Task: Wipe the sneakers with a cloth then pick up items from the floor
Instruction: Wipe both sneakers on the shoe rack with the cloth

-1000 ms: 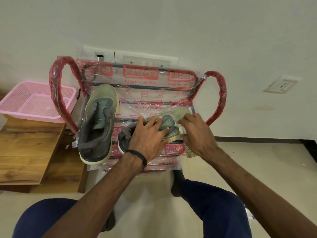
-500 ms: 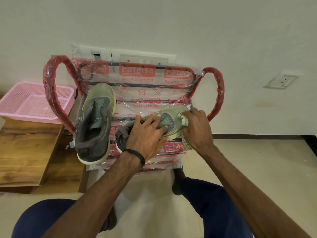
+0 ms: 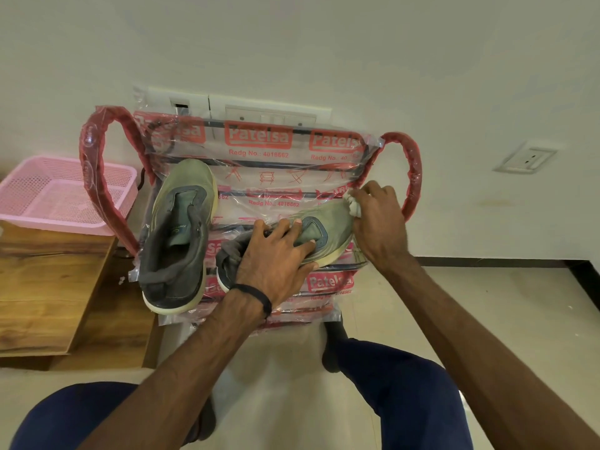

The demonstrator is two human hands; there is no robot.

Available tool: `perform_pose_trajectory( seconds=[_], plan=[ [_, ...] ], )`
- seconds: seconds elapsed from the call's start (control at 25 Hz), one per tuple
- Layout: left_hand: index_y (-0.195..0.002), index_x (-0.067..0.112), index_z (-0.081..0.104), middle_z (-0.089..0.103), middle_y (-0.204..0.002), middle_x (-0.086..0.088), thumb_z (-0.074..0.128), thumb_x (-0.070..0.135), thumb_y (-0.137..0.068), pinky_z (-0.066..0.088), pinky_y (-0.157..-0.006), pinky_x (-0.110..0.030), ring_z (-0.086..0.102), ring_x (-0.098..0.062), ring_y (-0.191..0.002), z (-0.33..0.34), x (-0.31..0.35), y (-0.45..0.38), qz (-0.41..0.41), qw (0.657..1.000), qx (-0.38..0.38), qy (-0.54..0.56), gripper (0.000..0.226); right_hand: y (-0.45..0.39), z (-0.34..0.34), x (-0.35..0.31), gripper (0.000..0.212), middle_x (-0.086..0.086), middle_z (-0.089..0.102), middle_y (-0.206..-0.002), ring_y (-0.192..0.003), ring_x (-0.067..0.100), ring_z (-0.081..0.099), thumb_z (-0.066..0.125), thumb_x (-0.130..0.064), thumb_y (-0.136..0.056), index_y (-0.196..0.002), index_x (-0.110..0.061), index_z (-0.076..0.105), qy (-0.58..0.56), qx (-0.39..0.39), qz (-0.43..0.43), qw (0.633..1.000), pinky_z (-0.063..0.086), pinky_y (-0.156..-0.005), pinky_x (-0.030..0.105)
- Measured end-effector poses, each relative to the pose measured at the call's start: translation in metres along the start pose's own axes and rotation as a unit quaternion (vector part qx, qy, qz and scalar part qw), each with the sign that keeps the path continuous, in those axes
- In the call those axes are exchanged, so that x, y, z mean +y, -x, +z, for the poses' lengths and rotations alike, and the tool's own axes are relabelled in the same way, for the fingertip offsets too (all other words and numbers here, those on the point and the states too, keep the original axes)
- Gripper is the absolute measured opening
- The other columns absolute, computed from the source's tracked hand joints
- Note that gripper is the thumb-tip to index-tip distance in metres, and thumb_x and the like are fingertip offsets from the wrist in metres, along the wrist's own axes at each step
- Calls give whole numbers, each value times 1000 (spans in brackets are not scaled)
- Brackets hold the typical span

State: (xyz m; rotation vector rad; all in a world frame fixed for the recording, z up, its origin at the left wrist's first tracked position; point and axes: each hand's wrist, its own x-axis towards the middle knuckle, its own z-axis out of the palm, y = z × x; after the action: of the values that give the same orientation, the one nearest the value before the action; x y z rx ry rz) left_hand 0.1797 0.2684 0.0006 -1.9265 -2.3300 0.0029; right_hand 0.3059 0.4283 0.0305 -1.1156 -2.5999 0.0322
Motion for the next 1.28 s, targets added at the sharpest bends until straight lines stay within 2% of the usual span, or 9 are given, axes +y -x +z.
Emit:
perform_pose_trajectory(
  seconds=[0.24,0.4,0.48,0.6,0.76,0.96,1.04,1.12,1.28],
  plan=[
    [-140,35,50,37,-157,-5,36,58,-101,28,-103,-53,34,-27,-137,-2,4,-2,-5,1000,-7,-7,48,48,14,-20,43,8,61,-123,-112,26,52,74,-7,-84,-126,-11,66,-35,-51,-1,998,51,-97,40],
    [-141,35,49,35,-158,-6,34,59,-101,28,-104,-54,33,-28,-139,0,4,3,-7,1000,-12,-7,49,48,-7,-25,24,3,64,-103,-92,19,57,70,-7,-87,-109,-16,74,-93,-126,-39,987,49,-80,29],
    [-140,36,50,36,-157,-6,34,59,-101,29,-104,-54,34,-28,-138,-2,2,1,-5,1000,-8,-6,48,33,-16,-17,20,6,66,-104,-92,21,59,69,-8,-87,-106,-15,74,-92,-96,-51,990,50,-81,32],
    [-141,37,48,36,-157,-6,34,59,-102,28,-103,-53,34,-28,-137,-1,3,-2,-3,1000,-7,-8,48,5,-14,2,36,11,63,-122,-107,28,53,72,-11,-87,-122,-9,67,-28,-9,-30,999,49,-90,41],
    [-143,36,46,34,-159,-7,32,59,-102,27,-105,-54,32,-28,-139,1,3,-3,-7,1000,-11,-19,48,19,8,1,45,10,58,-130,-112,28,52,75,-17,-86,-129,-9,64,12,-59,-45,997,51,-94,40],
    [-142,35,46,34,-158,-7,32,59,-102,27,-104,-54,33,-29,-138,1,3,-1,-2,1000,-12,-19,49,29,-7,-4,23,2,64,-103,-93,20,58,71,-9,-85,-107,-17,73,-64,-153,-105,981,52,-84,34],
    [-141,36,48,37,-156,-7,33,59,-101,28,-102,-53,35,-29,-136,1,1,-2,-2,1000,-7,-14,48,8,-9,4,24,6,65,-107,-96,24,57,68,-9,-87,-110,-14,72,-77,-69,-71,992,48,-83,35],
    [-140,36,50,40,-155,-7,36,59,-101,29,-101,-53,37,-29,-134,1,1,-3,-1,1000,-2,-16,47,-4,-3,4,33,11,62,-120,-105,28,53,68,-9,-89,-122,-9,67,-22,-7,-35,999,47,-88,38],
    [-141,35,48,37,-157,-7,35,58,-101,28,-101,-53,35,-29,-136,2,2,-4,0,1000,-2,-27,48,6,16,-9,42,13,57,-129,-112,29,50,71,-10,-86,-127,-5,62,32,-52,-55,997,49,-94,38]
  ],
)
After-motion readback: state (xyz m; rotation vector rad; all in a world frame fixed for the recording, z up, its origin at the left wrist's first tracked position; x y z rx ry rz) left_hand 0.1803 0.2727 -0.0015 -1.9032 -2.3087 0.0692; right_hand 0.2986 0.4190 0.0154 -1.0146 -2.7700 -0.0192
